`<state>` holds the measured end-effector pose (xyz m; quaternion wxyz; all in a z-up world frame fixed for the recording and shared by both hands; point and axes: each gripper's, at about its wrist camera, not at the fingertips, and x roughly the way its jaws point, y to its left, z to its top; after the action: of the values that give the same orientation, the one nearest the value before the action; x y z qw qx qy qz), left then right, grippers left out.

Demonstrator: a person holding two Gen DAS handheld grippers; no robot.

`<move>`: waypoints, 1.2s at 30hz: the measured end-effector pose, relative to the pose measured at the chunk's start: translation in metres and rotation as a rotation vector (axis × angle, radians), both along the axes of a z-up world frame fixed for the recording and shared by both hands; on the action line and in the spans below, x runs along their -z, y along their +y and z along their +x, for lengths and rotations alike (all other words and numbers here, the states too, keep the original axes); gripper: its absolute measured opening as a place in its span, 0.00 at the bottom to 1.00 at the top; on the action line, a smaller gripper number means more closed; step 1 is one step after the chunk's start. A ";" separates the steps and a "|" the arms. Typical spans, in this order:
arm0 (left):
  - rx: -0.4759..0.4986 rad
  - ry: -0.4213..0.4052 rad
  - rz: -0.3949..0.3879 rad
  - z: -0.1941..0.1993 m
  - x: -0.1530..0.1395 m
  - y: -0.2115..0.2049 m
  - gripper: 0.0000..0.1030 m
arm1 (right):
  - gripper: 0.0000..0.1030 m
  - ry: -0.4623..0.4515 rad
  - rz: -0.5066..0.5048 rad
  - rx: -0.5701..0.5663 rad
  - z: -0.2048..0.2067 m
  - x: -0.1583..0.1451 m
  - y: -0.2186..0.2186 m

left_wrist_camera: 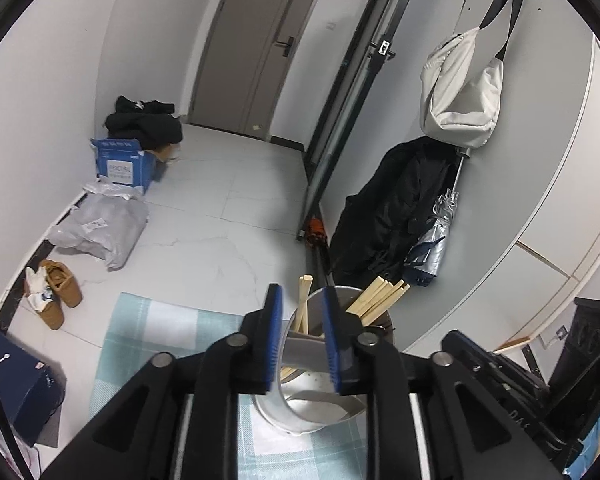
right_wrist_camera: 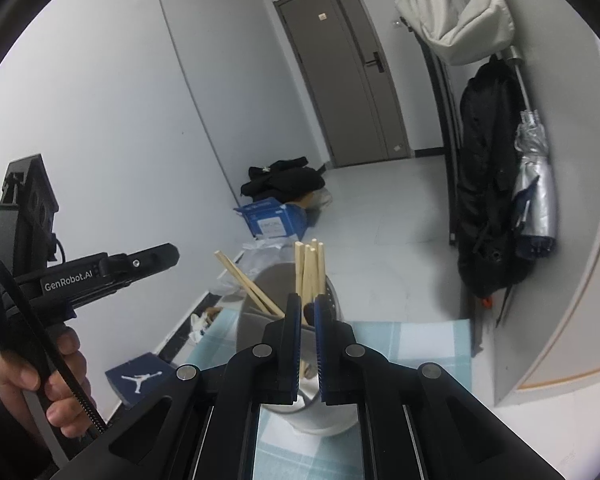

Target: Organize utensils

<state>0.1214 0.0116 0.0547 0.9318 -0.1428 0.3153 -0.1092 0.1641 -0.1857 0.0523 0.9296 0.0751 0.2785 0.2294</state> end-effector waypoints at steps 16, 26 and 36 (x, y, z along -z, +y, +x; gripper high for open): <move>-0.123 -0.174 0.057 -0.067 -0.043 0.009 0.88 | 0.53 -0.137 -0.002 0.010 -0.077 -0.048 0.009; -0.181 -0.231 0.093 -0.096 -0.037 0.008 0.99 | 0.74 -0.193 -0.008 0.015 -0.116 -0.055 0.009; -0.211 -0.283 0.128 -0.115 -0.025 0.001 0.99 | 0.85 -0.217 -0.027 0.026 -0.139 -0.044 0.002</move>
<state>0.0060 0.0123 0.0798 0.9803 -0.0986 0.1708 -0.0097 0.0248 -0.1835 0.0967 0.9581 0.0410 0.1781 0.2205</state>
